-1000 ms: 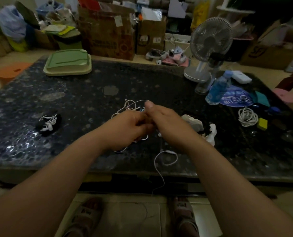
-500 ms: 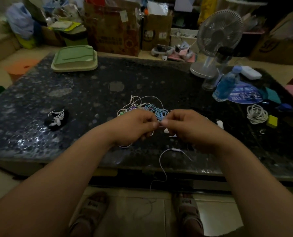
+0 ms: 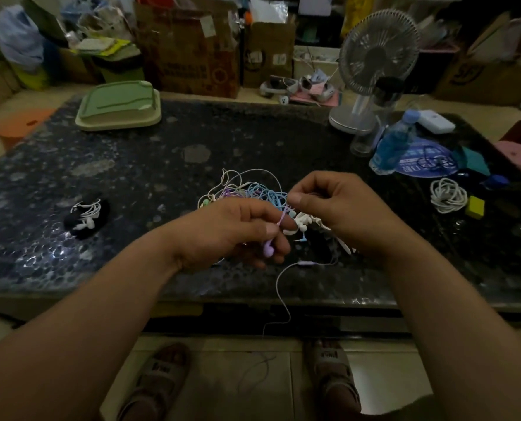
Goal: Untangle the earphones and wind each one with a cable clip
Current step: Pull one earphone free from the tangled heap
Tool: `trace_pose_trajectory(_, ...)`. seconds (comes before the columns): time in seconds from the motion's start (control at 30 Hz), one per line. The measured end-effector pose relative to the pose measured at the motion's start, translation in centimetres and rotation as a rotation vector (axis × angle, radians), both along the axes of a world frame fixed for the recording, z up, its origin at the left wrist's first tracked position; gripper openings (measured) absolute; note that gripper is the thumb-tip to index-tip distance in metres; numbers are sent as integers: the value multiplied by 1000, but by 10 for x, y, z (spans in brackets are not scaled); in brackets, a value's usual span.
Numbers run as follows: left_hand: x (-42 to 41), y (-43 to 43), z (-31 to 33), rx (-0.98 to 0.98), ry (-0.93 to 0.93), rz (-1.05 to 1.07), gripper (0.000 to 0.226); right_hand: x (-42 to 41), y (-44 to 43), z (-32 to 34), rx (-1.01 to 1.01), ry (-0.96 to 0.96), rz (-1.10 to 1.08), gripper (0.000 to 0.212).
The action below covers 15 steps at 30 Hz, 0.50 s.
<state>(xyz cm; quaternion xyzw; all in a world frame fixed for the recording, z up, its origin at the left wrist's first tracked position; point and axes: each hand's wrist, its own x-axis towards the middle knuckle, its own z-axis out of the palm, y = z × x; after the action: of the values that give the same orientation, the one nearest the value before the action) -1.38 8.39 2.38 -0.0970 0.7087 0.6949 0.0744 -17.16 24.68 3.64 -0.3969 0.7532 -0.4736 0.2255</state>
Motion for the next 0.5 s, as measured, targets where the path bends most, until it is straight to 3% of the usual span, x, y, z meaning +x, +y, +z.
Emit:
trace_pose_trajectory(0.17, 0, 7, 0, 94, -1, 21, 36, -2, 0, -2, -47, -15, -55, 4)
trace_pose_trajectory(0.37, -3, 14, -4, -61, 1, 52, 33, -1, -4, -9, -96, -2, -72, 3)
trace_pose_trajectory(0.5, -2, 15, -3, 98, 24, 74, 36, -3, -4, -9, -89, -38, -86, 5)
